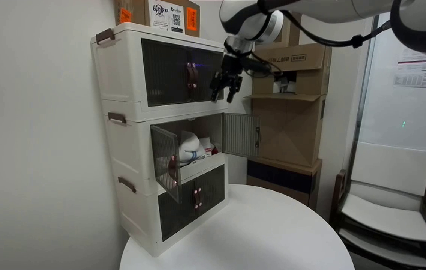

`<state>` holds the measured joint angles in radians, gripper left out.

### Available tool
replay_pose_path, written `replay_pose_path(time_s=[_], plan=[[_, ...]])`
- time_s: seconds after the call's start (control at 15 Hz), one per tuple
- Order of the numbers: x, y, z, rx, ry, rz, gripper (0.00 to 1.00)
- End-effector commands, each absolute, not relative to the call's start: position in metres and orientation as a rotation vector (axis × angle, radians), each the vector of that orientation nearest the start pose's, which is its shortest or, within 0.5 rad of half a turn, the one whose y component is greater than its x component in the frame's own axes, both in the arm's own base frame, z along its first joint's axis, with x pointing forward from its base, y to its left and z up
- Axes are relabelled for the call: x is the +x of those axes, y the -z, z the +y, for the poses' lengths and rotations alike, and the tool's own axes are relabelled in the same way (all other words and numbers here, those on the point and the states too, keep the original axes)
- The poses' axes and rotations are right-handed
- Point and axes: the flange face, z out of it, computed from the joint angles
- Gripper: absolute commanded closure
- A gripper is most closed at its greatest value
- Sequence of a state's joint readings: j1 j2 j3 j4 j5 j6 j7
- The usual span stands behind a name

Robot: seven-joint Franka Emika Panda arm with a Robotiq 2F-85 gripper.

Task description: Open the middle right cabinet door

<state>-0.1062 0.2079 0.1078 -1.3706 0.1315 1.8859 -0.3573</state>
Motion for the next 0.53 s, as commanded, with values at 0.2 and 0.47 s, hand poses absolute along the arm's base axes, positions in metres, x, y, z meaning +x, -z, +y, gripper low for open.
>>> replay_pose_path(time_s=[0.2,0.47], plan=[[0.621,-0.535,0.049,-2.975,0.535,-0.626,0.00],[0.588,-0.505,0.047,-2.993,0.615,-0.465,0.00]])
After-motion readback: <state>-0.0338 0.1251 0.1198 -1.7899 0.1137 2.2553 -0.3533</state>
